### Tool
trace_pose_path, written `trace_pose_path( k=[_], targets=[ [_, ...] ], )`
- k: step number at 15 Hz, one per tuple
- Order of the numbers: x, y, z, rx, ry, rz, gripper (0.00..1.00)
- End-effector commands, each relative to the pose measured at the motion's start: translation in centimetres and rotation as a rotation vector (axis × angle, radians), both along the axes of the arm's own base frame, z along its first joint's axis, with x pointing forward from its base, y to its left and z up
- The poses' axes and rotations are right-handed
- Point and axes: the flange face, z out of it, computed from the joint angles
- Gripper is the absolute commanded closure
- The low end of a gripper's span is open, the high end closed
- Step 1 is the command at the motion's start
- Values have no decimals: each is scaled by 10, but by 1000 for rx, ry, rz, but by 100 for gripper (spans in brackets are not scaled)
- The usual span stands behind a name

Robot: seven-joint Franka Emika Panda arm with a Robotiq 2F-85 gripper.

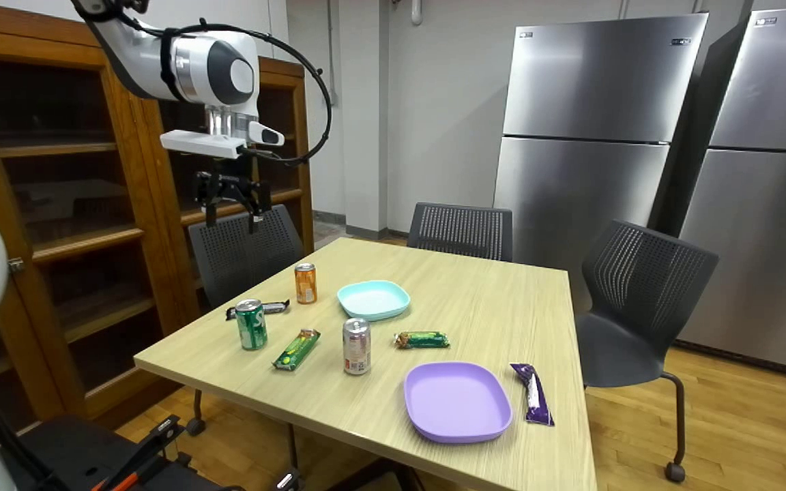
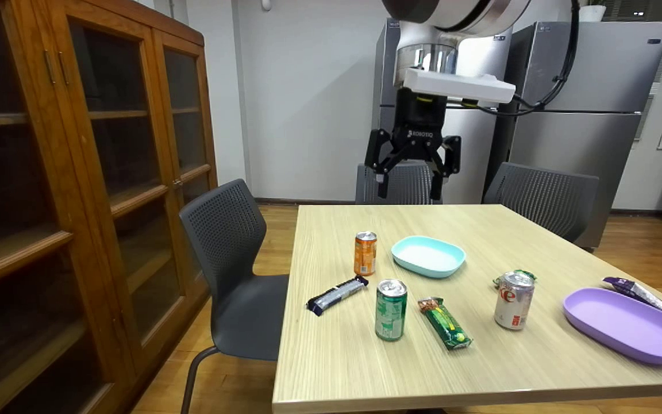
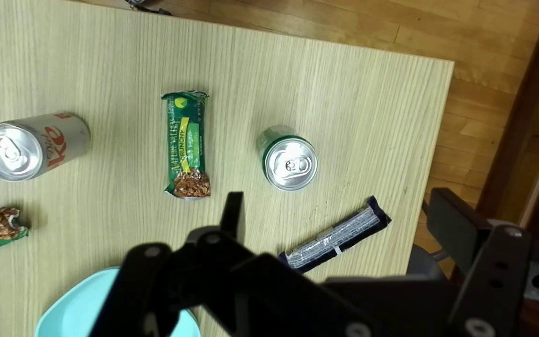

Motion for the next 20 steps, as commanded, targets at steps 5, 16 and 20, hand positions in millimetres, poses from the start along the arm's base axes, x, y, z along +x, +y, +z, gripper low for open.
trace_pose_path(
  k=[5, 16, 20],
  targets=[
    [10, 10, -35, -19, 24, -46, 0],
    [10, 29, -88, -30, 20, -104, 0],
    [12, 31, -101, -69, -26, -155, 0]
  ],
)
